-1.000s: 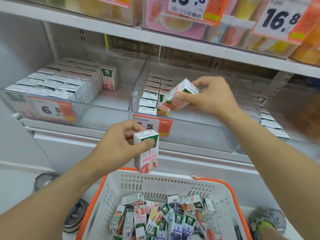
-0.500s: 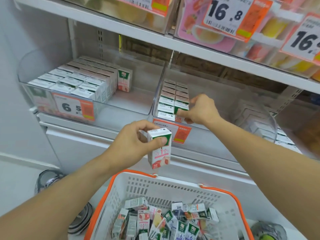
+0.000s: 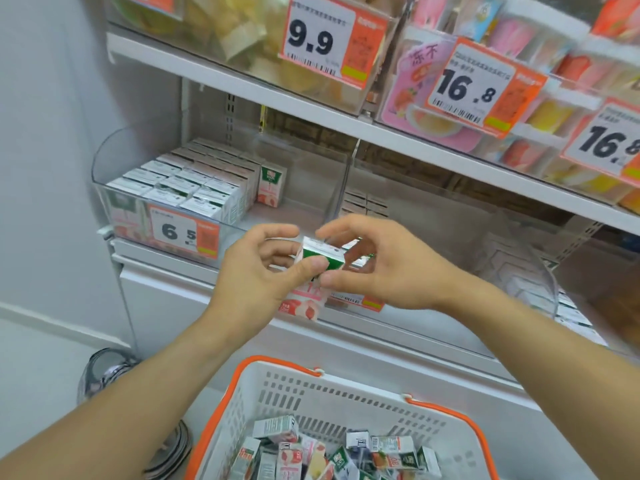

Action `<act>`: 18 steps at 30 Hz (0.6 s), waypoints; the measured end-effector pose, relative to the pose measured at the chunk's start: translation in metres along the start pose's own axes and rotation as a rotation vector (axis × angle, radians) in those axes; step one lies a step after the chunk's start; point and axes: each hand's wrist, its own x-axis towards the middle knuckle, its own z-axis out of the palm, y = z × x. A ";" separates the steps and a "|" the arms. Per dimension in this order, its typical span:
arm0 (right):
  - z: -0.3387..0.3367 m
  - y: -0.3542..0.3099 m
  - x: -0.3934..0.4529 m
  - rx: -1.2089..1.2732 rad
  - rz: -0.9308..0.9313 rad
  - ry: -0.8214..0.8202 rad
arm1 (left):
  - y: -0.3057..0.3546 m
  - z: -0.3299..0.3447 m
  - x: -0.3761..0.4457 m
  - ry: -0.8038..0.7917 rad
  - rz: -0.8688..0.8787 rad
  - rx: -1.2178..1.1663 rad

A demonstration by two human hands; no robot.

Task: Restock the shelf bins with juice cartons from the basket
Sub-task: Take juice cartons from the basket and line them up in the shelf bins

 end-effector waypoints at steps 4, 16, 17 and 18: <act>0.012 -0.018 0.021 0.053 -0.056 0.025 | 0.012 -0.019 0.004 0.054 0.140 0.011; 0.046 0.010 0.198 -0.118 0.200 0.400 | -0.034 -0.082 0.052 0.268 0.283 0.663; 0.051 0.018 0.215 -0.122 0.252 0.397 | -0.037 -0.083 0.054 0.284 0.284 0.672; 0.056 0.025 0.231 -0.131 0.297 0.393 | -0.040 -0.083 0.056 0.309 0.292 0.675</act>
